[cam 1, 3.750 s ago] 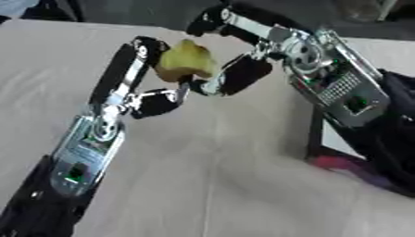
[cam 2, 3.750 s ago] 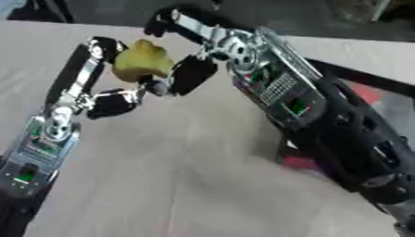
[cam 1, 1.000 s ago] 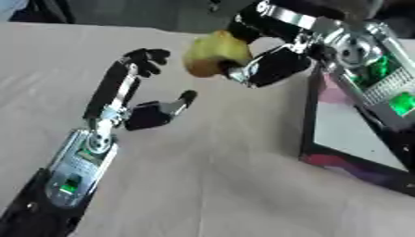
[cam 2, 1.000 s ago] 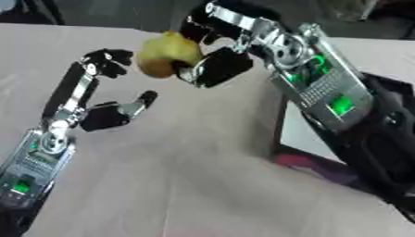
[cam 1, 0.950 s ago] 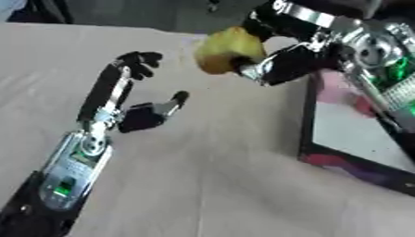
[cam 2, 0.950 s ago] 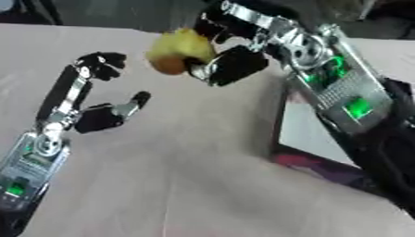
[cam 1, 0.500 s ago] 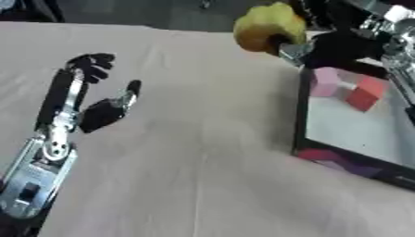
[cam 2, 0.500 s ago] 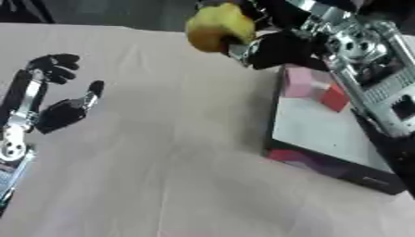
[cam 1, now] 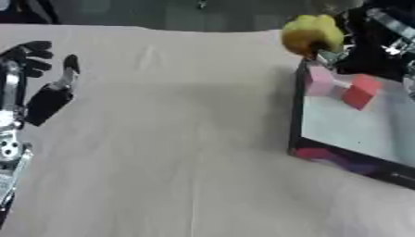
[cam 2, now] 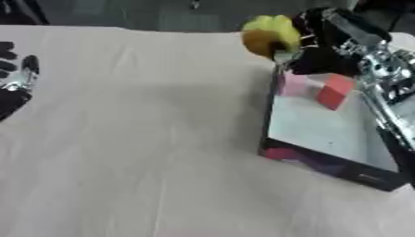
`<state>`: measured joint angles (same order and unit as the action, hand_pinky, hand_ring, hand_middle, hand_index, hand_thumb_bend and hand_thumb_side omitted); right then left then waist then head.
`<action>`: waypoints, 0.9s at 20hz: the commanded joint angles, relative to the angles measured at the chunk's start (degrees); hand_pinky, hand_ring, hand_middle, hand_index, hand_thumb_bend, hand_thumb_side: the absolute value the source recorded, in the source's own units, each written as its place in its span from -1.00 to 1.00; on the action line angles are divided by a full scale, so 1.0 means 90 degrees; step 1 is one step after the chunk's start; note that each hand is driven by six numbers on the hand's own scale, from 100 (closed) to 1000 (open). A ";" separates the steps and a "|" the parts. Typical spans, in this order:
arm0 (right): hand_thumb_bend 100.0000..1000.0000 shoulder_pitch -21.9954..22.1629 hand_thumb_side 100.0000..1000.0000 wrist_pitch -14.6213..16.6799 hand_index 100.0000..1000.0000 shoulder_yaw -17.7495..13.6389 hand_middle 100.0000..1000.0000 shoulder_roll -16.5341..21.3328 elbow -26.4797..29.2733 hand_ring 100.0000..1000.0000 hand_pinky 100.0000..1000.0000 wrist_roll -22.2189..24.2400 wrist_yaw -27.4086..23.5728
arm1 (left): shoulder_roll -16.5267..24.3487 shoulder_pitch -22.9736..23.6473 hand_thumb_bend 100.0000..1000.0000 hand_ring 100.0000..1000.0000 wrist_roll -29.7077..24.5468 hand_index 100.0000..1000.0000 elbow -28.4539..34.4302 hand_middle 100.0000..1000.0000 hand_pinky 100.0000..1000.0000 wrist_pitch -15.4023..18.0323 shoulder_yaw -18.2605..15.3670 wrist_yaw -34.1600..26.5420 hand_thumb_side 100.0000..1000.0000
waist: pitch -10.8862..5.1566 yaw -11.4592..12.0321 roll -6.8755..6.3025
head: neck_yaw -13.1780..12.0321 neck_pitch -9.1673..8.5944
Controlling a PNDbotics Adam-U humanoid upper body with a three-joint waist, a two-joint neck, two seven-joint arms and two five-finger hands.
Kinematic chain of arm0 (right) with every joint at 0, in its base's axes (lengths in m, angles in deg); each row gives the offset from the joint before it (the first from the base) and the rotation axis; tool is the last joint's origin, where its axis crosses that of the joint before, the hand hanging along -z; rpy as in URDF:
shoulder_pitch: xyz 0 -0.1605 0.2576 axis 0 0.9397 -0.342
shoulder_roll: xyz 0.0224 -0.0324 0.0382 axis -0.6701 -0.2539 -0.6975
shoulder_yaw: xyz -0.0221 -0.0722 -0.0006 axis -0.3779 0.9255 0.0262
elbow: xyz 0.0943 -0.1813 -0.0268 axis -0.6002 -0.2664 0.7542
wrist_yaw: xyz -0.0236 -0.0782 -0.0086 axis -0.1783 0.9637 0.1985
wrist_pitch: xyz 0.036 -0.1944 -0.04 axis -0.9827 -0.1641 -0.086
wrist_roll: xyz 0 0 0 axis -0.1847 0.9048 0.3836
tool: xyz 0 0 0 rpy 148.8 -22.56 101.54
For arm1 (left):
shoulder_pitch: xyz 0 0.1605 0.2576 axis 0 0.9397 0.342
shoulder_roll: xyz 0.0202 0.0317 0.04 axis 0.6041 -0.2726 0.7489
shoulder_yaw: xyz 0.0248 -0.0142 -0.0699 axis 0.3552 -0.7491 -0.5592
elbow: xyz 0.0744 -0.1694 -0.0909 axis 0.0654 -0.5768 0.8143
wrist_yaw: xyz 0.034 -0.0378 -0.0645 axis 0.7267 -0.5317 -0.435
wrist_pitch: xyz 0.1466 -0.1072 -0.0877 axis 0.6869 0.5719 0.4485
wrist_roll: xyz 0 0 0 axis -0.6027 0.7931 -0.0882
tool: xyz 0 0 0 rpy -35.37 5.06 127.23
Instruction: Pick up the objects with one hand, pass them to the other hand, and then place them into the box on the other side of the table.
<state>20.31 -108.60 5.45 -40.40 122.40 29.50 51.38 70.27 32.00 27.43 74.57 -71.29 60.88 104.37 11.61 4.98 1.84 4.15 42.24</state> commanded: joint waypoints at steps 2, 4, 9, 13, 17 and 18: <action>-0.80 0.0158 -1.00 0.0091 0.12 -0.0223 -0.15 0.0304 -0.0123 0.56 0.69 -0.0246 -0.0074 | 0.0259 0.0013 -0.60 0.22 0.0473 0.58 0.0138 0.26 0.34 0.0061 -0.0253 -0.0294 0.13 | -0.0167 0.0006 -0.0113 | 0.0081 0.0015; -0.80 0.0287 -1.00 0.0121 0.12 -0.0287 -0.14 0.0299 -0.0217 0.56 0.69 -0.0342 -0.0062 | 0.0280 0.0047 -0.61 0.22 0.0681 0.59 0.0142 0.25 0.34 0.0088 -0.0329 -0.0407 0.15 | -0.0161 0.0002 -0.0114 | 0.0092 -0.0001; -0.71 0.0600 -1.00 0.0188 0.16 -0.0433 -0.11 0.0263 -0.0475 0.57 0.69 -0.0582 0.0083 | 0.0287 0.0105 -0.64 0.21 0.1117 0.59 0.0087 0.25 0.33 0.0133 -0.0492 -0.0689 0.19 | -0.0156 0.0004 -0.0125 | 0.0123 -0.0033; -0.60 0.0782 -1.00 0.0242 0.19 -0.0542 -0.08 0.0196 -0.0716 0.58 0.69 -0.0780 0.0191 | 0.0306 0.0152 -0.63 0.21 0.1299 0.59 0.0039 0.25 0.33 0.0172 -0.0564 -0.0807 0.19 | -0.0144 0.0006 -0.0134 | 0.0261 -0.0083; -0.45 0.0915 -1.00 0.0314 0.28 -0.0571 0.02 0.0205 -0.0817 0.63 0.70 -0.0850 0.0337 | 0.0311 0.0161 -0.64 0.21 0.1402 0.59 0.0035 0.25 0.33 0.0197 -0.0604 -0.0844 0.19 | -0.0140 -0.0001 -0.0140 | 0.0328 -0.0114; -0.37 0.0941 -1.00 0.0337 0.33 -0.0571 0.06 0.0210 -0.0835 0.65 0.70 -0.0833 0.0388 | 0.0307 0.0160 -0.64 0.21 0.1433 0.59 0.0039 0.25 0.33 0.0202 -0.0611 -0.0848 0.20 | -0.0140 -0.0002 -0.0141 | 0.0311 -0.0109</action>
<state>29.18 -105.89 1.16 -39.82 114.69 22.20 54.17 71.21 33.79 39.78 74.35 -69.57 56.21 96.99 11.61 5.01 1.42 6.82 41.95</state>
